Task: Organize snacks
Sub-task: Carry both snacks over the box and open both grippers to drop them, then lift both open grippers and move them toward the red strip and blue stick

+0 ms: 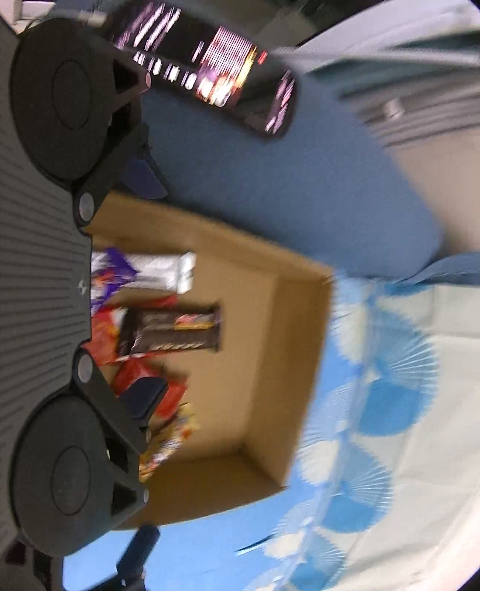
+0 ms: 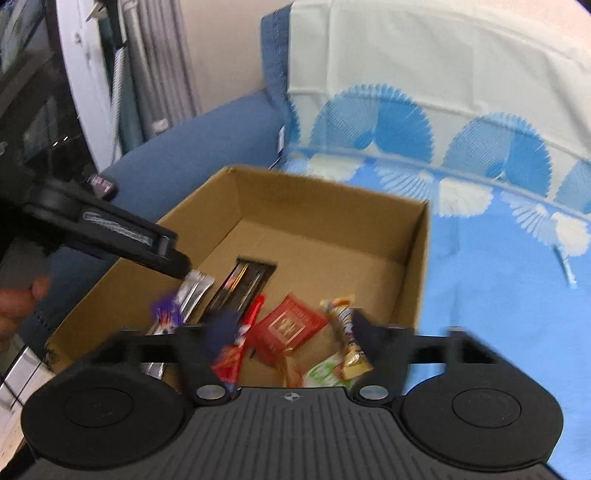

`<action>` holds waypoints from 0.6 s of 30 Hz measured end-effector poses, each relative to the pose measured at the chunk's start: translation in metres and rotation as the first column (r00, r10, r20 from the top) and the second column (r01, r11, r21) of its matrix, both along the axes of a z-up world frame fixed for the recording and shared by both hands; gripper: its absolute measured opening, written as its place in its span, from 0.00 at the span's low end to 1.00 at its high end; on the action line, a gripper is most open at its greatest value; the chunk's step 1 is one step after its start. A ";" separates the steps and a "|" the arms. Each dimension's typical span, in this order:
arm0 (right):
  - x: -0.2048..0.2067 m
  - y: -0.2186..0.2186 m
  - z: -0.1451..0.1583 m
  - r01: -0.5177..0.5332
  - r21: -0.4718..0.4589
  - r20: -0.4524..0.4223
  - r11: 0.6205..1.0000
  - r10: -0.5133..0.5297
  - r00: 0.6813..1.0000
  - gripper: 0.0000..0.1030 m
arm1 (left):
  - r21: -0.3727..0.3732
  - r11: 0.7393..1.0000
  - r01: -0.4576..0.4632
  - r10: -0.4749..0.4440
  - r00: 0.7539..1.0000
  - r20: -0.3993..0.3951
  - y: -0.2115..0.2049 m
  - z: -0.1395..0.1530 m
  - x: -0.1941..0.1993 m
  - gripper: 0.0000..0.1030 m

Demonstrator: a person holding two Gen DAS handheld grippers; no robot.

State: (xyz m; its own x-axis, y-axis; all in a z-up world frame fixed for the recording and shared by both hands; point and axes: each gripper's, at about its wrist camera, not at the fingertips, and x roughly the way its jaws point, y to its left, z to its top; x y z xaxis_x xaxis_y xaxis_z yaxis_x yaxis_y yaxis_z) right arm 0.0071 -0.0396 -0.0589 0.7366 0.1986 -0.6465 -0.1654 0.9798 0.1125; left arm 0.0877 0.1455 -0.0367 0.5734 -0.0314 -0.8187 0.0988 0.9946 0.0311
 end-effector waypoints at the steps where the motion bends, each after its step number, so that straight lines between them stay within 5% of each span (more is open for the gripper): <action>1: -0.002 -0.002 0.003 0.004 -0.003 0.012 1.000 -0.004 1.000 0.79 | 0.007 1.000 0.007 -0.007 1.000 0.008 0.001 0.002 -0.005 1.00; 10: -0.068 -0.003 0.021 0.041 0.038 -0.059 0.998 -0.039 0.997 0.90 | 0.018 0.999 -0.036 0.037 0.998 -0.052 0.017 0.009 -0.096 1.00; 18: -0.147 0.009 0.054 0.056 0.012 0.008 0.998 -0.056 0.998 0.95 | 0.002 0.999 -0.041 0.041 0.998 -0.044 0.019 0.029 -0.169 1.00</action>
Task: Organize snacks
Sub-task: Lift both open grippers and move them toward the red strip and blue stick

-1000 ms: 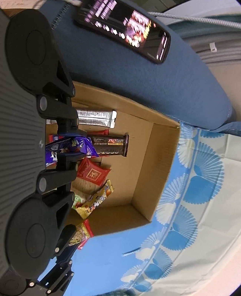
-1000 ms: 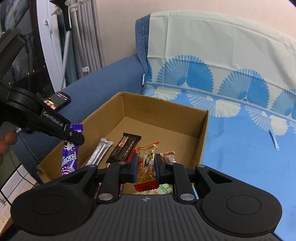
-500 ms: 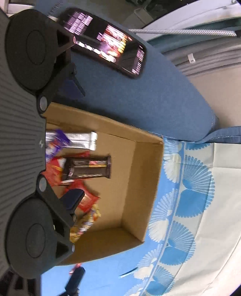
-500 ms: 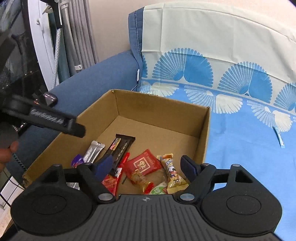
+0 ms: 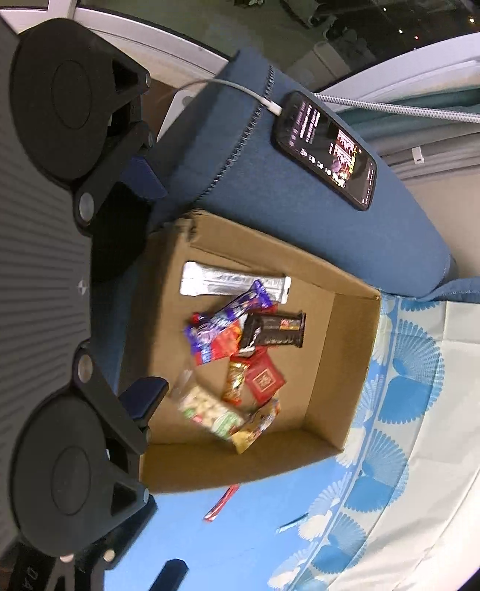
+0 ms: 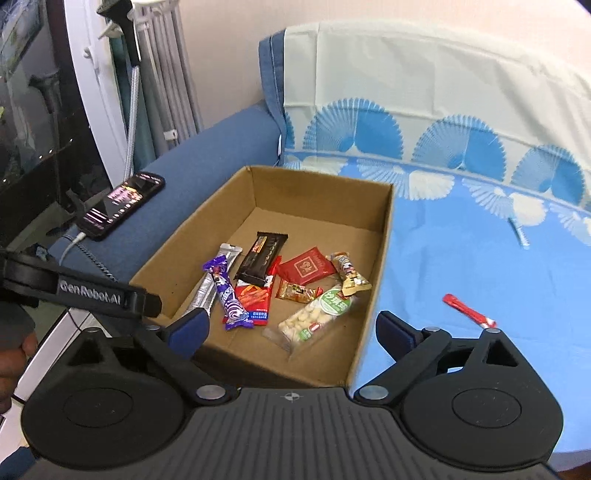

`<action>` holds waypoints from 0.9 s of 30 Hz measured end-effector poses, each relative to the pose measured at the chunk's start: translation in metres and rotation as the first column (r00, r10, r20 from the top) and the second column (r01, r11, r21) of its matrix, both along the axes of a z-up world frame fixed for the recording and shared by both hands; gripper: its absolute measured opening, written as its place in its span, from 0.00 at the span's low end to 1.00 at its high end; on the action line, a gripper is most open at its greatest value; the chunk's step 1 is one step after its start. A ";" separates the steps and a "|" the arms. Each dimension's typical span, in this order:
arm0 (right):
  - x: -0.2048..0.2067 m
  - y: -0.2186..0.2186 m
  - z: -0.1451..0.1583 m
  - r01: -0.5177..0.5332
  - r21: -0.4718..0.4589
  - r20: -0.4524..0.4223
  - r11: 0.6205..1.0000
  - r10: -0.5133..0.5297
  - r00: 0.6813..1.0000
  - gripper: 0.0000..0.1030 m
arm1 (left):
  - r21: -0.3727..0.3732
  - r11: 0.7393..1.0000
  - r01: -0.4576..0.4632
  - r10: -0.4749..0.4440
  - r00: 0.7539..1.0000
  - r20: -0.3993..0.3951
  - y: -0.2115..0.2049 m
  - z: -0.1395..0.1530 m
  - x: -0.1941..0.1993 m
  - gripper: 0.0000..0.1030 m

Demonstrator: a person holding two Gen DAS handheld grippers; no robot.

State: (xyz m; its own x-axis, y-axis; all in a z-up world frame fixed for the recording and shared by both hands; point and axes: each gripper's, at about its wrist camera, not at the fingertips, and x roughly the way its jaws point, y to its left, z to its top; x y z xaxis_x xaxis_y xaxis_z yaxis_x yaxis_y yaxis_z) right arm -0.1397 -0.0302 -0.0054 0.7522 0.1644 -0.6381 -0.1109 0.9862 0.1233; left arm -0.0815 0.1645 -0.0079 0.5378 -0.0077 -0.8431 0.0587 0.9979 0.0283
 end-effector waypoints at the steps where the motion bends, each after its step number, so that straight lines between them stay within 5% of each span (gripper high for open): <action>1: -0.007 0.000 0.004 0.002 0.002 0.009 1.000 -0.002 1.000 0.95 | 0.000 1.000 0.003 -0.003 1.000 0.006 -0.001 0.003 -0.007 1.00; 19: -0.095 -0.006 0.038 0.040 -0.006 0.180 0.999 -0.038 0.983 0.99 | 0.013 0.996 0.086 -0.087 0.985 0.149 -0.023 0.045 -0.090 1.00; 27: -0.108 -0.025 0.037 0.092 0.043 0.198 0.995 -0.099 0.975 0.99 | -0.016 0.994 0.111 -0.109 0.989 0.097 -0.037 0.045 -0.089 1.00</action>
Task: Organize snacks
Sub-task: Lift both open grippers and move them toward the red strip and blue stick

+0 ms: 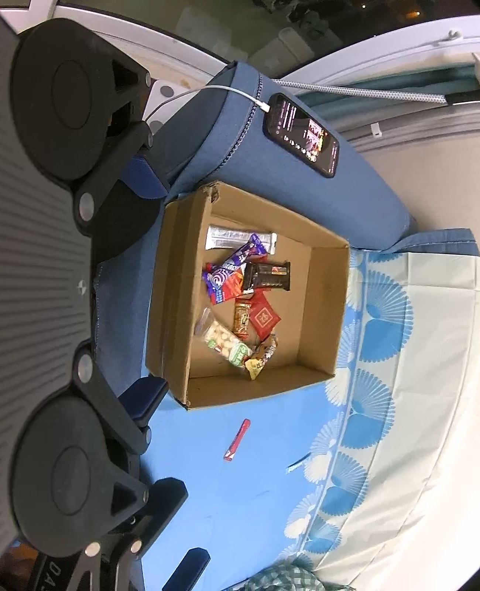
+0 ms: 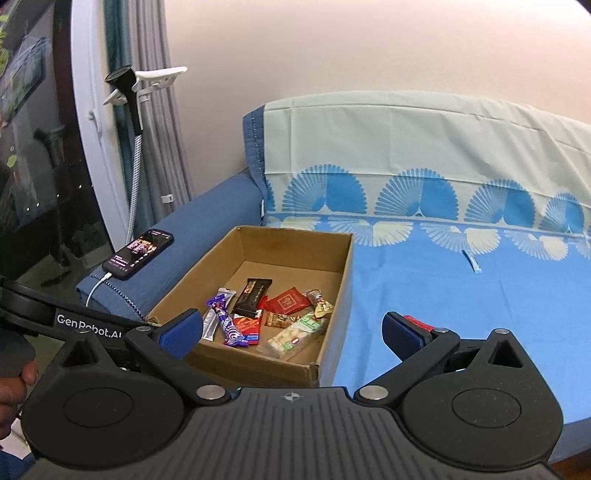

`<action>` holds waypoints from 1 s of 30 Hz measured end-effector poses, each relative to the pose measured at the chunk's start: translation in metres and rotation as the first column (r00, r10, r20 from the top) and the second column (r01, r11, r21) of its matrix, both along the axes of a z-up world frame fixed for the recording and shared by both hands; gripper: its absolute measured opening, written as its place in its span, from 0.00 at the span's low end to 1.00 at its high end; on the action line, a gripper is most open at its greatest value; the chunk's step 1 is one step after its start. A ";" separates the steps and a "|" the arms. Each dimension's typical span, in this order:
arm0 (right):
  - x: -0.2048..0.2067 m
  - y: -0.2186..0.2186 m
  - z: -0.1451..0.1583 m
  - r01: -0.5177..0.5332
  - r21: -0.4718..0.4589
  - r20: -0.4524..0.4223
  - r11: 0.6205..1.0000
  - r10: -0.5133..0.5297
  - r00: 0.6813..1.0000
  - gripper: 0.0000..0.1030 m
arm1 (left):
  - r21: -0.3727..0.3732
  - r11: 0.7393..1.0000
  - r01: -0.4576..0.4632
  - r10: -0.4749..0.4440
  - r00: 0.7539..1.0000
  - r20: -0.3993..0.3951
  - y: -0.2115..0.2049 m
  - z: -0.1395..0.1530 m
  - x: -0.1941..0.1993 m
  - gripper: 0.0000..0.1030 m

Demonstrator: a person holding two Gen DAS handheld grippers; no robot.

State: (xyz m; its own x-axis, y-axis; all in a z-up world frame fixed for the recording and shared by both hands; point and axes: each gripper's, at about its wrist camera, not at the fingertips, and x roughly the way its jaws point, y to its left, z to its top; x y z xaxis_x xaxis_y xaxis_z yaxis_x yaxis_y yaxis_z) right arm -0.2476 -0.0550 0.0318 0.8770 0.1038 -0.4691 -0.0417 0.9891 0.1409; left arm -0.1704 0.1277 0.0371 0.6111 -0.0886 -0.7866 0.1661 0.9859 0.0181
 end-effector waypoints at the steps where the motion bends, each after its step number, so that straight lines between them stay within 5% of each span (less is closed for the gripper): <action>1: -0.001 -0.002 -0.001 0.003 0.006 0.000 1.000 -0.003 1.000 0.99 | 0.005 1.000 -0.003 0.003 1.000 0.000 -0.002 0.000 0.001 1.00; 10: 0.003 -0.038 -0.012 0.074 0.048 0.008 0.996 -0.075 0.997 0.99 | -0.030 0.999 0.012 -0.014 0.997 -0.074 -0.039 -0.004 0.024 1.00; 18: 0.014 -0.138 -0.042 0.309 0.044 -0.046 0.950 -0.307 0.950 0.99 | -0.109 0.991 0.083 -0.104 0.973 -0.205 -0.157 -0.028 0.093 1.00; 25: 0.042 -0.249 -0.087 0.503 0.005 -0.108 0.864 -0.500 0.859 0.99 | -0.106 0.994 -0.025 -0.015 0.933 -0.360 -0.268 -0.105 0.187 1.00; 30: 0.093 -0.317 -0.132 0.527 -0.016 -0.149 0.850 -0.523 0.839 0.99 | -0.022 0.997 -0.077 0.060 0.902 -0.427 -0.330 -0.179 0.251 1.00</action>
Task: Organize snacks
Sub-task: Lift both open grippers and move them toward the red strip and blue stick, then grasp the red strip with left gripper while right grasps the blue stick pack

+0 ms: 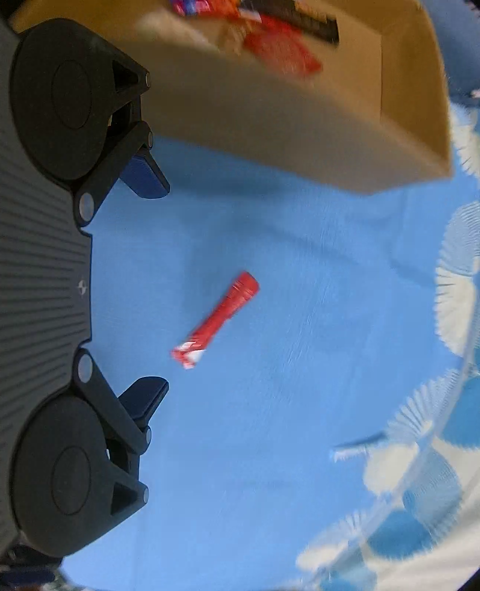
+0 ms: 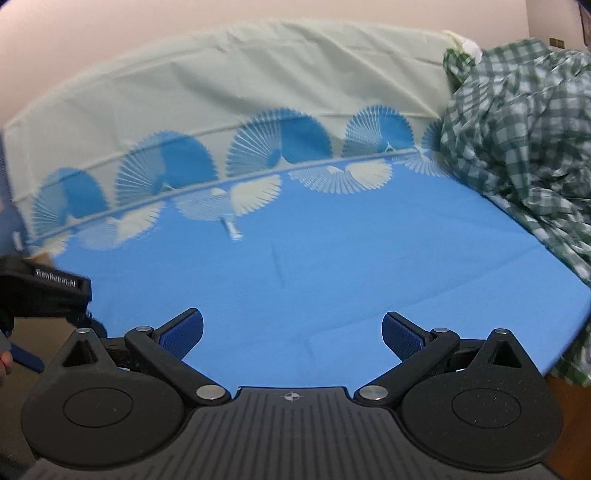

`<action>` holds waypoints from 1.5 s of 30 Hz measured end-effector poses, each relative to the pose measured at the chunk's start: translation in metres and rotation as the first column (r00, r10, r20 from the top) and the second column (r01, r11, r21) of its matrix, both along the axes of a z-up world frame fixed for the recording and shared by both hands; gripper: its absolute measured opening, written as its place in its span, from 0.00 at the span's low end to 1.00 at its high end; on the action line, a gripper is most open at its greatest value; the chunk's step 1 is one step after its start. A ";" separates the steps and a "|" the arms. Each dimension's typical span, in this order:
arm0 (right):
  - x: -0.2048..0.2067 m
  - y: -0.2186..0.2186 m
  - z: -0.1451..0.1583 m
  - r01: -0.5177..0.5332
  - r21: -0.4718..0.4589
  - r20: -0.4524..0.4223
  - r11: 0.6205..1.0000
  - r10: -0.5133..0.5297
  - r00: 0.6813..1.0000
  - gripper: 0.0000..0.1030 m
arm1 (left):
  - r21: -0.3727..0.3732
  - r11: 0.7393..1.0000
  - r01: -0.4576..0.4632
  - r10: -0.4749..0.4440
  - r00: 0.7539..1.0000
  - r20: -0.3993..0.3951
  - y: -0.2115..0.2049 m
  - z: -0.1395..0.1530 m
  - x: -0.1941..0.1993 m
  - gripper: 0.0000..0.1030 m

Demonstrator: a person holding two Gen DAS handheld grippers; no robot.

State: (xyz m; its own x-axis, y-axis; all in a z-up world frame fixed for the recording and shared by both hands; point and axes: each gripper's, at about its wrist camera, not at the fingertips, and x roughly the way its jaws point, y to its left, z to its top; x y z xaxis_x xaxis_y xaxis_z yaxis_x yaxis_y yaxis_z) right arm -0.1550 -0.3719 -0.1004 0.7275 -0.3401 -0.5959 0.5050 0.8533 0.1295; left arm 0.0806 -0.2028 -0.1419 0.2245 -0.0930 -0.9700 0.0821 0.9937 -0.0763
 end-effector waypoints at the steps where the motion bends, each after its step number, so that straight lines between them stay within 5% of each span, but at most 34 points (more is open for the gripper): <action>1: 0.018 -0.015 -0.014 -0.015 0.001 -0.014 1.000 0.015 1.000 0.99 | 0.015 1.000 0.003 -0.003 1.000 -0.013 -0.010 -0.015 0.011 1.00; 7: 0.129 -0.077 -0.093 -0.144 0.008 -0.119 0.990 0.144 0.982 0.99 | 0.065 0.997 -0.041 0.049 0.991 -0.123 -0.032 -0.081 0.053 1.00; 11: 0.207 -0.088 -0.141 -0.270 -0.048 -0.159 0.962 0.260 0.953 1.00 | 0.070 0.998 -0.007 0.012 0.997 -0.080 -0.038 -0.079 0.055 1.00; 13: 0.235 -0.086 -0.148 -0.317 -0.131 -0.104 0.939 0.305 0.947 1.00 | 0.066 0.998 -0.012 0.017 0.997 -0.078 -0.037 -0.078 0.056 1.00; 15: 0.268 -0.089 -0.147 -0.346 -0.111 -0.085 0.932 0.338 0.937 1.00 | 0.073 0.997 -0.013 0.018 0.997 -0.074 -0.036 -0.078 0.056 0.97; 17: 0.304 -0.089 -0.144 -0.371 -0.108 -0.059 0.923 0.366 0.929 1.00 | 0.095 0.995 -0.008 0.012 0.999 -0.047 -0.036 -0.073 0.055 0.86; 18: 0.318 -0.089 -0.144 -0.384 -0.108 -0.053 0.917 0.380 0.923 1.00 | 0.098 0.995 0.011 -0.010 1.000 -0.012 -0.037 -0.067 0.053 0.66; 19: 0.332 -0.088 -0.144 -0.390 -0.115 -0.051 0.913 0.387 0.921 1.00 | 0.096 0.995 0.034 -0.036 0.999 0.016 -0.038 -0.062 0.051 0.30; 20: 0.341 -0.087 -0.143 -0.395 -0.116 -0.052 0.911 0.391 0.919 0.97 | 0.094 0.993 0.069 -0.073 0.997 0.038 -0.039 -0.057 0.050 0.13; 21: 0.348 -0.085 -0.142 -0.401 -0.120 -0.042 0.908 0.399 0.916 0.74 | 0.089 0.992 0.085 -0.089 0.995 0.035 -0.038 -0.055 0.050 0.10; 22: 0.347 -0.082 -0.138 -0.411 -0.135 -0.027 0.902 0.411 0.911 0.23 | 0.079 0.993 0.088 -0.091 0.996 0.025 -0.035 -0.055 0.051 0.09; 23: 0.343 -0.080 -0.134 -0.416 -0.144 -0.030 0.898 0.416 0.909 0.14 | 0.072 0.993 0.092 -0.094 0.995 0.022 -0.031 -0.055 0.052 0.09; 28: 0.284 -0.082 -0.123 -0.337 -0.072 -0.085 0.939 0.331 0.940 0.14 | 0.043 0.991 0.129 -0.132 0.987 0.094 -0.008 -0.024 0.037 0.09; 35: 0.130 -0.045 -0.058 -0.220 -0.028 -0.023 0.975 0.220 0.975 0.14 | -0.004 0.979 0.202 -0.198 0.963 0.182 0.037 0.048 -0.024 0.09; 40: 0.044 0.016 0.019 -0.208 -0.028 0.115 0.978 0.210 0.971 0.14 | -0.009 0.971 0.239 -0.228 0.934 0.274 0.085 0.103 -0.079 0.09; 45: -0.009 0.099 0.070 -0.308 -0.014 0.188 0.951 0.305 0.934 0.14 | 0.023 0.970 0.241 -0.233 0.905 0.357 0.144 0.147 -0.138 0.09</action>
State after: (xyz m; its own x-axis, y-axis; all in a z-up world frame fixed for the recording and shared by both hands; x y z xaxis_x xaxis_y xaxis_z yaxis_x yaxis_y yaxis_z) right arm -0.1641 -0.2729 -0.0306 0.8931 -0.0752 -0.4436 0.1851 0.9600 0.2099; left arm -0.0579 -0.0591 0.0050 0.5215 -0.2056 -0.8281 0.3405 0.9401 -0.0190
